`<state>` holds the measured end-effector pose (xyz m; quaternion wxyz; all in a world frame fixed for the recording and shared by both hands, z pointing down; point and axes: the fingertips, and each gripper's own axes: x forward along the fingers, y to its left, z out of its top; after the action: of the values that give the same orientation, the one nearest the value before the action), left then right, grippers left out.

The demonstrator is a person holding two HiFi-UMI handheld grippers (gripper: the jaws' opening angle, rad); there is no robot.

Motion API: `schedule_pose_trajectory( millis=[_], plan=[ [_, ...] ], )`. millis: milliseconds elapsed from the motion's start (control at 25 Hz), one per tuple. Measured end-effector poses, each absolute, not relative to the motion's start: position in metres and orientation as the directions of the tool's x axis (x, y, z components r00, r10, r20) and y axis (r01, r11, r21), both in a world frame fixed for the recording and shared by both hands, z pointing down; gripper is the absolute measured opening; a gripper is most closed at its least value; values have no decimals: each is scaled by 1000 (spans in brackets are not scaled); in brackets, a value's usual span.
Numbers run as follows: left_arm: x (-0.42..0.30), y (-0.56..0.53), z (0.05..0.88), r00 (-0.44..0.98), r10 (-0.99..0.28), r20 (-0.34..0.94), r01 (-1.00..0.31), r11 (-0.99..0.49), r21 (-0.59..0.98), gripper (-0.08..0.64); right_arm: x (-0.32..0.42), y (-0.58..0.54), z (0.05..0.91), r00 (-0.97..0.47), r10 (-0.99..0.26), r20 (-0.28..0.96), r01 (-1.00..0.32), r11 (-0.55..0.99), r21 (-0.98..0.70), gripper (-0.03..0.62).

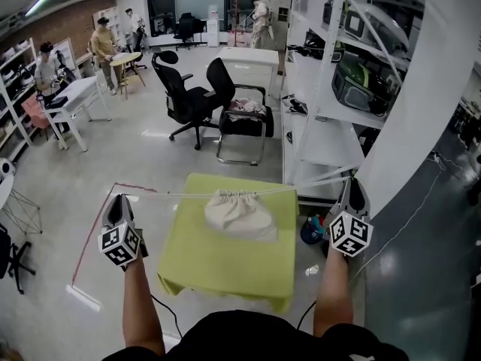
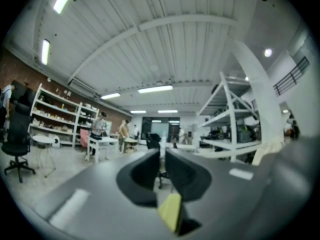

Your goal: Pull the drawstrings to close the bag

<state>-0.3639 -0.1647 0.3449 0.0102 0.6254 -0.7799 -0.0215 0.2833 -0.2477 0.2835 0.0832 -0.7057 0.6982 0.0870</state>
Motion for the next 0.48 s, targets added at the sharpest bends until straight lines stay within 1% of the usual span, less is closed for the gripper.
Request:
schedule_pose_trajectory(
  millis=[200,480],
  plan=[
    [-343,-176,335,-191,-982,-17,-981,191,-37,43,282,-251,288,1,-973,-232,-997,-18,70,38],
    [-303,-204,330,-144,-989,-13,-988,145,-58,43,263,-268,292,-109,-966,-236,-989,81,127,40]
  ],
)
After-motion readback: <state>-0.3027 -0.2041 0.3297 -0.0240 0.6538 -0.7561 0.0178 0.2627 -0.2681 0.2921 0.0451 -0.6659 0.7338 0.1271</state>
